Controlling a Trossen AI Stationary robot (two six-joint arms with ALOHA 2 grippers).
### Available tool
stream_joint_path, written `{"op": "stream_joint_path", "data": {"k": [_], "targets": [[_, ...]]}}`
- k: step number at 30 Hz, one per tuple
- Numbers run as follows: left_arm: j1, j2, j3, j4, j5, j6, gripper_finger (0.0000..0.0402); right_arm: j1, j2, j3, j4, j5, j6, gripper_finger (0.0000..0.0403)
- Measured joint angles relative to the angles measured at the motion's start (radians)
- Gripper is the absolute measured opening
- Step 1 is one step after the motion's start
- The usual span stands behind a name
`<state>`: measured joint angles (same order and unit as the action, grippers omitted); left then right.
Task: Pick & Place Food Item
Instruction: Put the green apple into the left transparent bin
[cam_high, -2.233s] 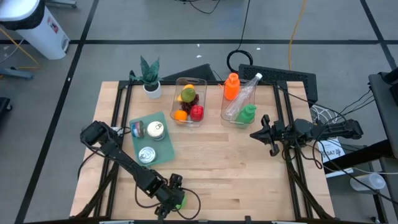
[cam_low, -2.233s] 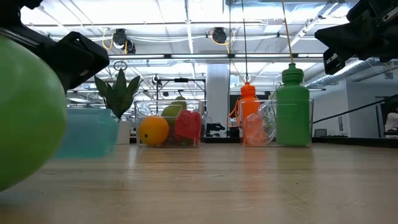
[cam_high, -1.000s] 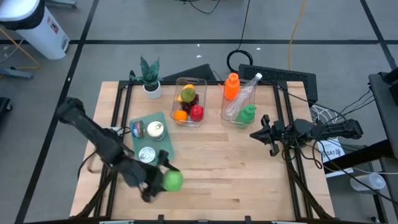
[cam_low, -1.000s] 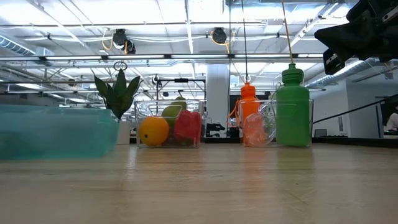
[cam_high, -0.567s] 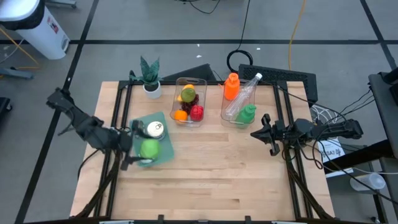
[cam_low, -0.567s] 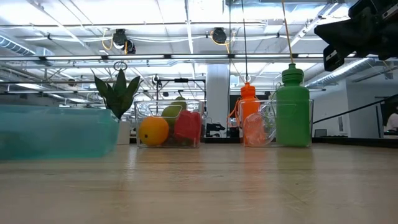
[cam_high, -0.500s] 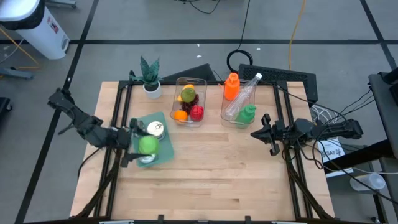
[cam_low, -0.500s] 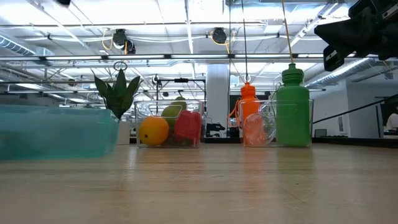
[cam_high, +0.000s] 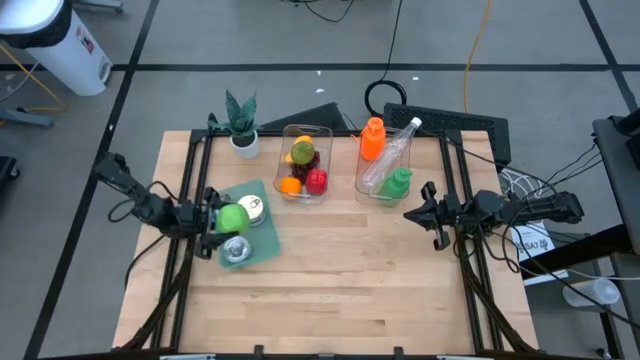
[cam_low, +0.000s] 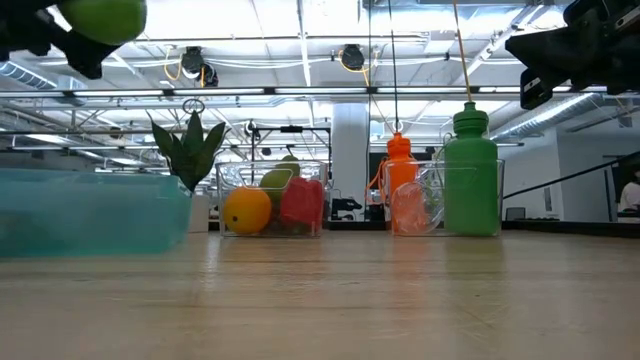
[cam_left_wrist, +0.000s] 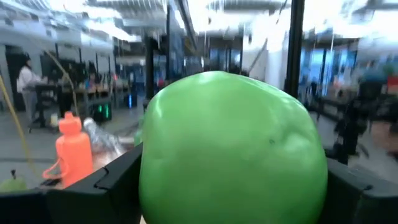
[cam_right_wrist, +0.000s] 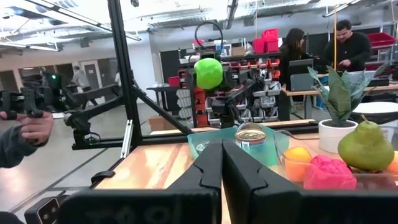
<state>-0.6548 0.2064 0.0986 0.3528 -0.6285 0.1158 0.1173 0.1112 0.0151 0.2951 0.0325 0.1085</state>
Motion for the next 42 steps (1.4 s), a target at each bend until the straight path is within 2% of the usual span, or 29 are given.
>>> {"op": "stream_joint_path", "data": {"k": [4,12,17,20,24,29,32,39,42], "targets": [[0.000,-0.058,-0.087,0.098,-0.004,0.035,0.0314,0.000,0.000,0.000,-0.001,-0.002,0.003,0.0000],[0.000,-0.077,-0.083,0.130,-0.007,0.032,0.0321,0.000,0.000,0.000,-0.001,-0.006,0.022,0.0000],[0.003,-0.066,-0.014,0.166,-0.098,0.028,0.0315,0.000,0.000,0.000,0.000,-0.006,0.022,0.0000],[0.018,-0.035,0.076,0.171,-0.136,0.070,0.0313,0.000,0.000,0.000,0.011,-0.004,0.022,0.0000],[0.051,0.048,0.231,0.137,-0.258,0.126,0.0319,0.000,0.001,0.000,0.029,-0.004,0.021,0.0000],[0.107,0.217,0.455,0.028,-0.430,0.141,0.0313,0.000,0.001,0.000,0.031,-0.003,0.018,0.0000],[0.150,0.318,0.589,-0.023,-0.493,0.175,0.0313,0.000,0.000,0.000,0.032,-0.003,0.018,0.0000],[0.276,0.497,0.889,-0.231,-0.498,0.182,0.0313,0.000,0.001,0.000,0.038,-0.003,0.034,0.0000],[0.351,0.567,0.993,-0.363,-0.454,0.153,0.0314,0.000,0.001,0.000,0.038,-0.003,0.036,0.0000]]}}
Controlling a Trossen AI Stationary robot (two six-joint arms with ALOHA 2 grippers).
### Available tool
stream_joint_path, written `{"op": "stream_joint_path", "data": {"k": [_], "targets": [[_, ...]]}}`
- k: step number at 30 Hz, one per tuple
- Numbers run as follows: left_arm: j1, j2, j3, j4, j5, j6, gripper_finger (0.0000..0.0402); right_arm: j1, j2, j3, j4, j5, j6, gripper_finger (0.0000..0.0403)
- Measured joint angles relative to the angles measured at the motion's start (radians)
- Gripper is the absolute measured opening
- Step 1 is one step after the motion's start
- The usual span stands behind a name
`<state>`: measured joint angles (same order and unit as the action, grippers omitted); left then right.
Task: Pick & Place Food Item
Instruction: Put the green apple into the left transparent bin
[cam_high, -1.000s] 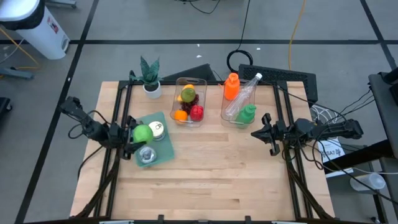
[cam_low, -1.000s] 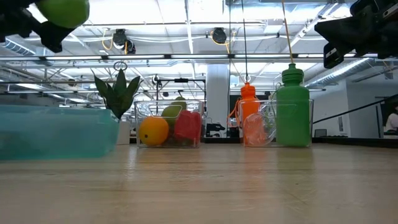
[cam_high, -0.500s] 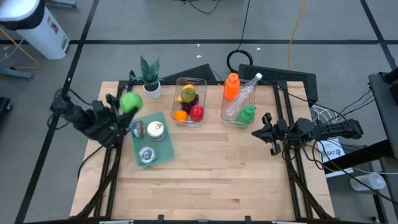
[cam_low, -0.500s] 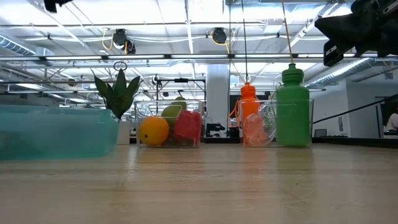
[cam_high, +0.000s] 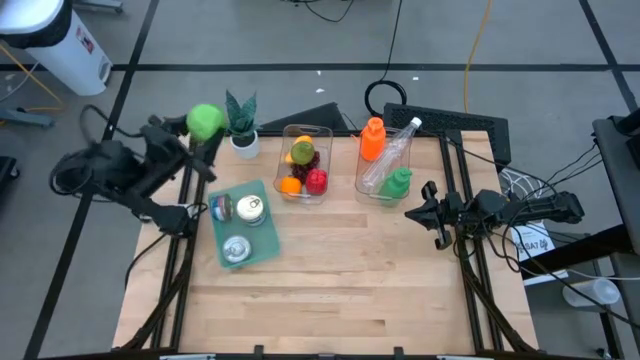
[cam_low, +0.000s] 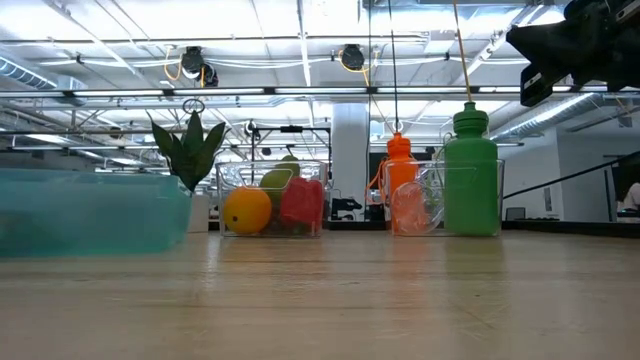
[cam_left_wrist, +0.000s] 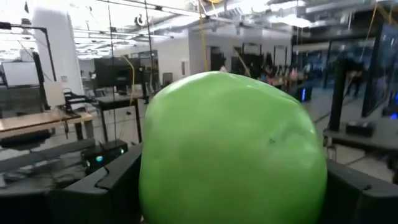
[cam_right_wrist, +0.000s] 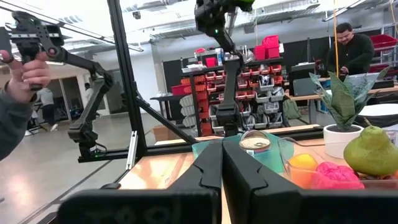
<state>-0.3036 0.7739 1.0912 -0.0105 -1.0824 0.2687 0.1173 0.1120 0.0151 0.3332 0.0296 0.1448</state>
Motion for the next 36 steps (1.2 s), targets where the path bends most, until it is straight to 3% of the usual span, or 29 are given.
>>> {"op": "stream_joint_path", "data": {"k": [3,6,11,14,21,27,36], "targets": [[0.106,0.077,0.088,-0.147,0.116,-0.097,0.0319,0.000,0.000,0.000,0.000,0.000,0.000,0.0000],[0.236,0.162,0.148,-0.253,0.299,-0.205,0.0318,0.000,0.000,0.000,0.000,0.000,0.000,0.0000],[0.418,0.301,0.165,-0.295,0.593,-0.313,0.0316,0.000,0.000,0.000,0.000,0.000,0.000,0.0000],[0.508,0.386,0.166,-0.300,0.711,-0.357,0.0320,0.000,0.000,0.000,0.000,0.000,0.008,0.0000],[0.634,0.637,0.165,-0.284,0.880,-0.413,0.0314,0.000,0.000,0.000,0.000,0.000,0.012,0.0000],[0.687,0.814,0.165,-0.228,0.905,-0.431,0.0322,0.000,0.000,0.000,-0.001,-0.003,0.012,0.0000],[0.771,0.970,0.165,-0.189,1.006,-0.491,0.0319,0.000,0.000,0.000,-0.006,-0.004,0.027,0.0000]]}}
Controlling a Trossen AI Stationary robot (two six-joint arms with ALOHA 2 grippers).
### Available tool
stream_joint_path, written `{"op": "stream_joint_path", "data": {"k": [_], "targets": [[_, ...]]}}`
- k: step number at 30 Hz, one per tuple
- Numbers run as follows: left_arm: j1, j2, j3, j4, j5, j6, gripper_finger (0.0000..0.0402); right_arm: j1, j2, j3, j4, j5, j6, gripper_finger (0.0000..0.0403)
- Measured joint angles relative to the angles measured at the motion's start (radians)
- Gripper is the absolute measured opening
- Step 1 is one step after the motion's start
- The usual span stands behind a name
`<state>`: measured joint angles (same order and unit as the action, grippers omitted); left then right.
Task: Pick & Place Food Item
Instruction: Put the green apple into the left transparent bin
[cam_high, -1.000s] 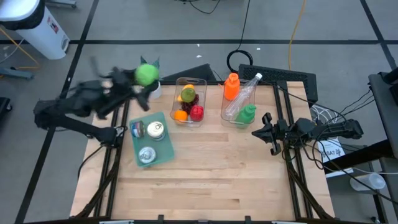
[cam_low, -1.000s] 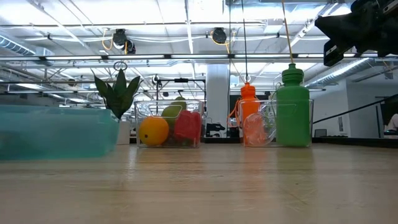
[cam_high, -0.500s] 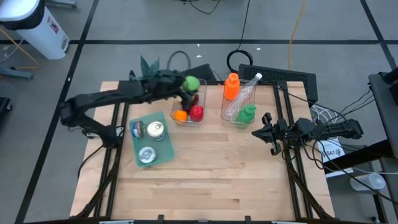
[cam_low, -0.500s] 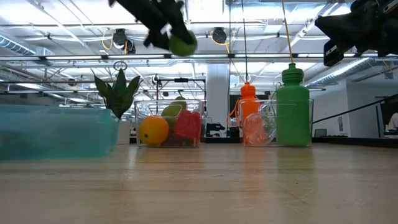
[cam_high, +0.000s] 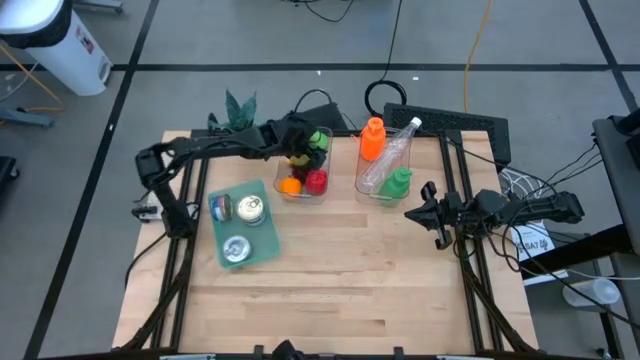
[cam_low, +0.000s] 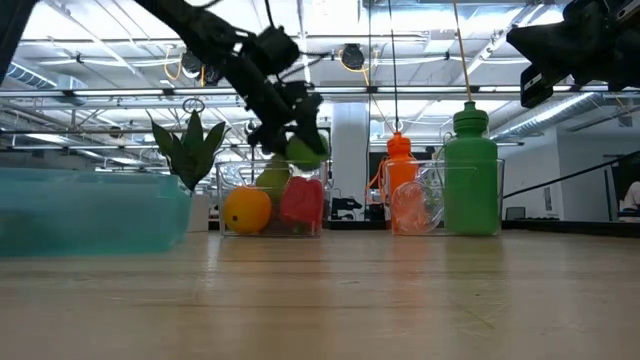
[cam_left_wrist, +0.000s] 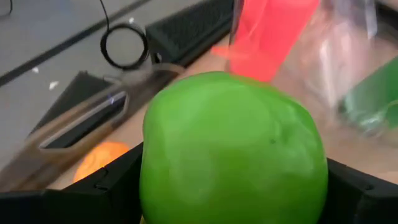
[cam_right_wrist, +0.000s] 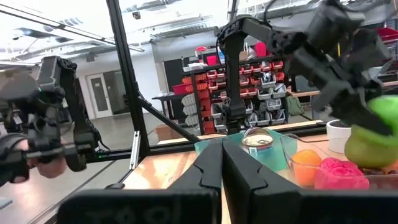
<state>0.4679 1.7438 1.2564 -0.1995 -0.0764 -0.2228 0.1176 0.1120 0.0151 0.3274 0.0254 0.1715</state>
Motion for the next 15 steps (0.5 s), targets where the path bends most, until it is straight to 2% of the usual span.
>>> {"op": "stream_joint_path", "data": {"k": [8,15], "targets": [[0.018,0.090,0.000,-0.004,-0.004,0.008,0.0315,0.000,0.000,0.000,-0.003,0.000,0.000,0.0000],[0.021,0.099,0.000,-0.020,-0.040,0.011,0.0319,0.000,0.000,0.000,-0.003,0.000,-0.007,0.0000]]}}
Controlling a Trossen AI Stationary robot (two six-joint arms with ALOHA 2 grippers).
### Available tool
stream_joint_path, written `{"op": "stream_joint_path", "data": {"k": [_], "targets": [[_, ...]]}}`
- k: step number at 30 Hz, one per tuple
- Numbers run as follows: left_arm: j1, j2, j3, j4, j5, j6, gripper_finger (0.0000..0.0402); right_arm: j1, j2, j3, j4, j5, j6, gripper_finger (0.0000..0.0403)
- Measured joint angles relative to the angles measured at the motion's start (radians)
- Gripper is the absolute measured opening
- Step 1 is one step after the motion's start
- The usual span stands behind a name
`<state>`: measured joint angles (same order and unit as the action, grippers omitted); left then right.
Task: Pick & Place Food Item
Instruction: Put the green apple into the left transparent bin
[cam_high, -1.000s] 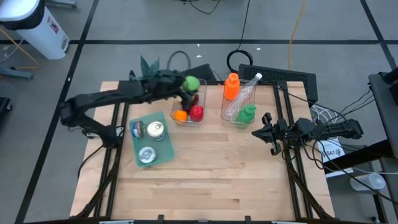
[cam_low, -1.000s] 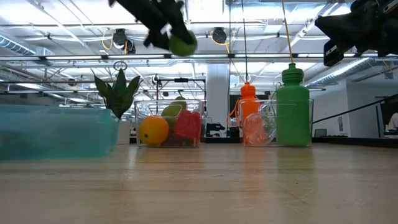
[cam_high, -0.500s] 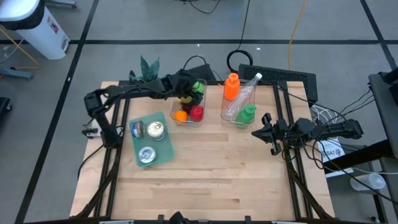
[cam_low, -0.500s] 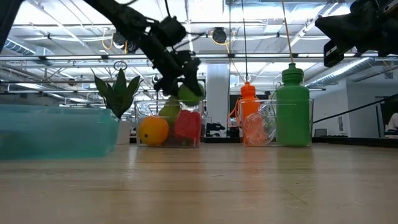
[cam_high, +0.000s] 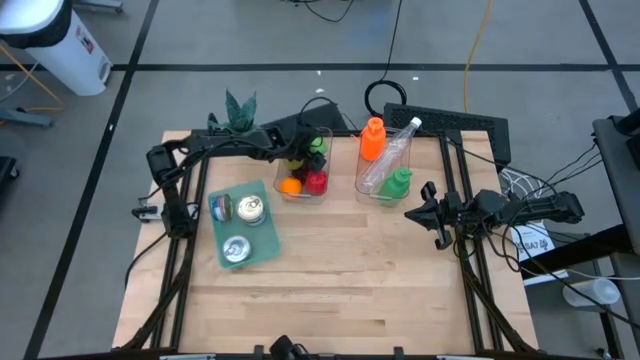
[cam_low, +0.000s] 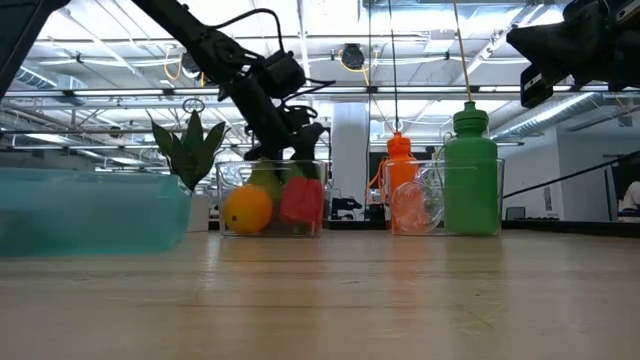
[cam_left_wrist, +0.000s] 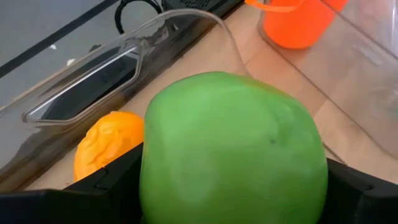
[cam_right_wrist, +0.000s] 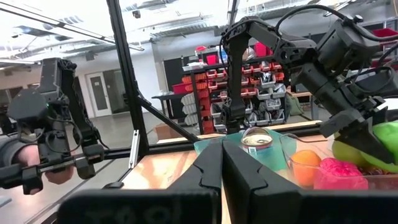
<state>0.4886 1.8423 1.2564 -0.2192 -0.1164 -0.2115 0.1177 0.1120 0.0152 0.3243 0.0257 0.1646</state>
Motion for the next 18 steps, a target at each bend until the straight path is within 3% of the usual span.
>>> {"op": "stream_joint_path", "data": {"k": [4,12,18], "targets": [[0.004,0.000,0.000,-0.029,0.000,0.016,0.0321,0.000,0.000,0.000,0.000,0.000,0.000,0.0000],[0.000,0.000,0.000,-0.048,-0.003,0.042,0.0392,0.000,0.000,0.000,0.000,0.000,0.000,0.0000],[-0.004,-0.019,0.000,-0.029,0.012,0.050,0.0379,0.000,0.000,0.000,0.000,0.000,-0.001,0.0000]]}}
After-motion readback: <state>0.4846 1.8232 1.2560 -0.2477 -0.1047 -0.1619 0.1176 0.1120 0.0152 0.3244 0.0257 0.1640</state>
